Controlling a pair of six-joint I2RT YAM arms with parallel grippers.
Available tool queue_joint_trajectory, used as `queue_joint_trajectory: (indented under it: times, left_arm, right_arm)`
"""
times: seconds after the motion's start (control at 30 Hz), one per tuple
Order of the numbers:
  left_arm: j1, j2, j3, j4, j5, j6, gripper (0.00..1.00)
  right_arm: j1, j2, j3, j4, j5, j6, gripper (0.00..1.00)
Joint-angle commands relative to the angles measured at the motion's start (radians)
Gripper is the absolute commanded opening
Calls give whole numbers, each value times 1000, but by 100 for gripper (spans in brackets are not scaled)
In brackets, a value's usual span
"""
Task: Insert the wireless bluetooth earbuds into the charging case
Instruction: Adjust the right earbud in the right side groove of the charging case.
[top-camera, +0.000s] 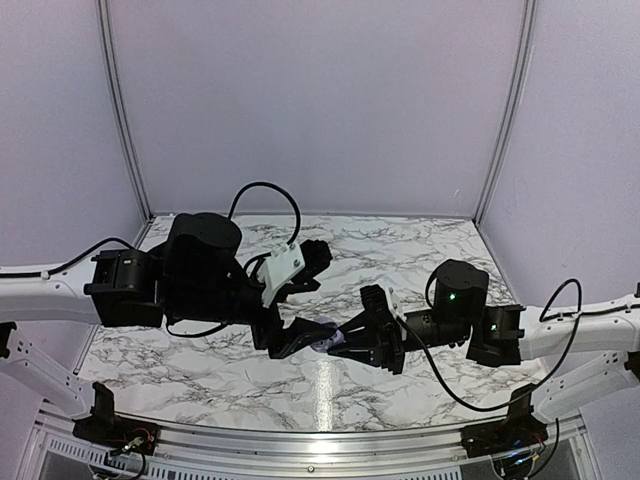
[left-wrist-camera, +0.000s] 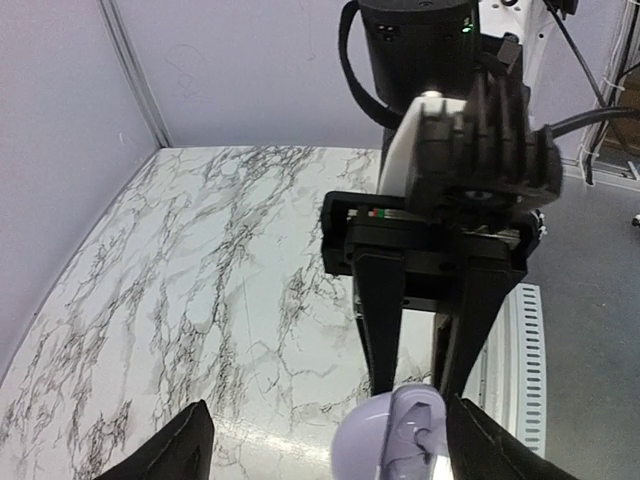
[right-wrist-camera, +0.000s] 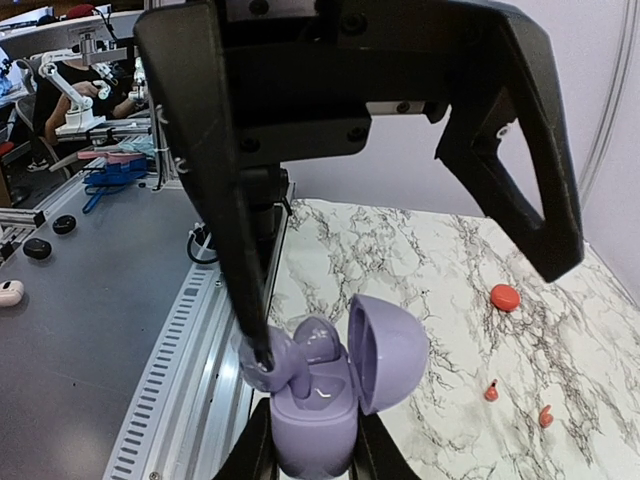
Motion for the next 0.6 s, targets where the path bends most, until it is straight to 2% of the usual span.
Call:
queue_joint_trajectory:
  times: [0.0, 0.33, 0.47, 0.57]
  left_arm:
    - [4, 17, 31, -5, -110, -18, 83]
    - [6, 0, 16, -3, -127, -18, 83]
    - [7, -45, -3, 34, -70, -2, 87]
    - [7, -68, -6, 31, 28, 31, 93]
  right_arm:
    - [12, -16, 49, 18, -30, -3, 0]
    - [12, -20, 44, 18, -29, -1, 0]
    - [12, -17, 41, 20, -35, 0, 0]
    - [12, -14, 42, 21, -40, 1, 0]
